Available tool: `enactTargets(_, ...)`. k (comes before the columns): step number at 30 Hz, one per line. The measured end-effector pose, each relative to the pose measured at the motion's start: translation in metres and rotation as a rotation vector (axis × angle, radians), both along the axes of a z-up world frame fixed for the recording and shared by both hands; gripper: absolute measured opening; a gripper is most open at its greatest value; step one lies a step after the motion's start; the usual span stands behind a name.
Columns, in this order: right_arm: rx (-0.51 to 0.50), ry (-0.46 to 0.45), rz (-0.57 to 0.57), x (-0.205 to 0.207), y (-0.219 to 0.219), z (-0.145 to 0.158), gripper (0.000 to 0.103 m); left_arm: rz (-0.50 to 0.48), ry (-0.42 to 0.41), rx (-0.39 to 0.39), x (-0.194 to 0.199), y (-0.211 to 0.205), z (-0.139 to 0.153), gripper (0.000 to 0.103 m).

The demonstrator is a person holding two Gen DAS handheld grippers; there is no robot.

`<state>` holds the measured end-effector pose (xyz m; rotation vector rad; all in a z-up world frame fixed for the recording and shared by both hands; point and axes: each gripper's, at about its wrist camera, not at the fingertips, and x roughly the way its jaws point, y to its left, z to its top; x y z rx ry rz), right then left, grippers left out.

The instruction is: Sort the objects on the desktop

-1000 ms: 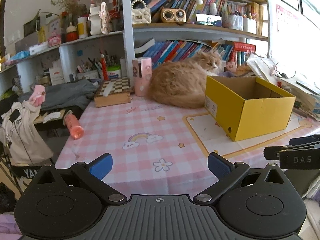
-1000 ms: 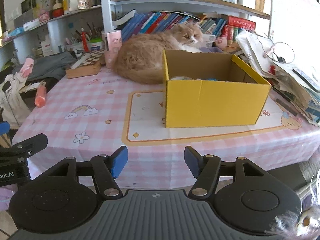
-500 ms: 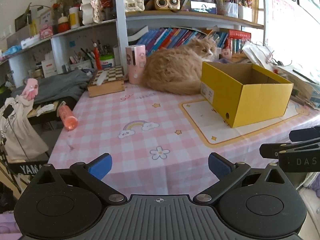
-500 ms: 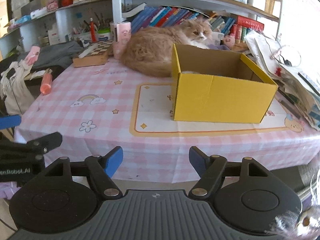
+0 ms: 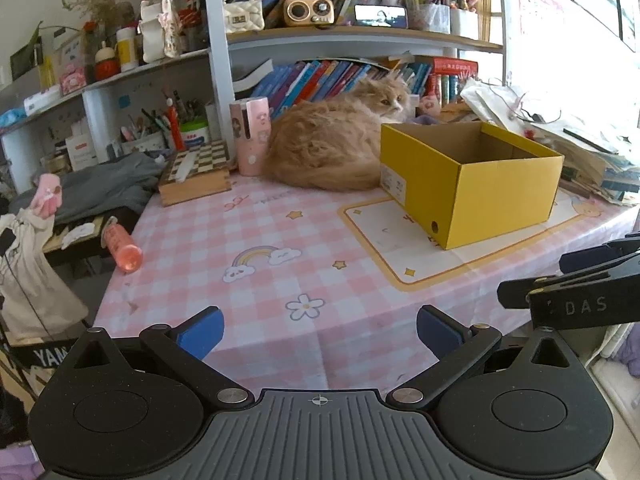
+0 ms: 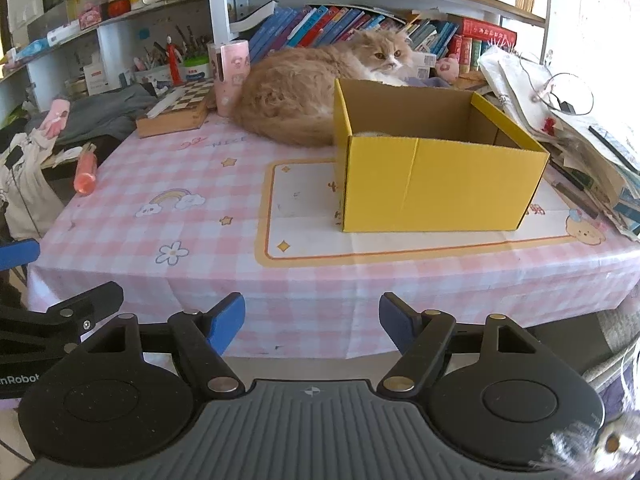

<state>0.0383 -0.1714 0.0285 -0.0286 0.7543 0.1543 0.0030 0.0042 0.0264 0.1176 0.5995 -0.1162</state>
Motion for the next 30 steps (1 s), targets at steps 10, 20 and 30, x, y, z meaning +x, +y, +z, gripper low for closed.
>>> enactTargets(10,-0.014,-0.012,0.007,-0.005,0.005,0.003,0.072,0.008,0.004,-0.024,-0.002,0.005,0.001,0.103)
enactTargets(20,-0.018,-0.018,-0.002,-0.010,0.007,0.004,0.073,0.020,0.008,-0.038,-0.003,0.011,0.001,0.103)
enactTargets(30,-0.014,0.014,0.009,-0.011,0.010,0.000,0.073,0.000,0.024,-0.059,-0.004,0.011,0.000,0.103)
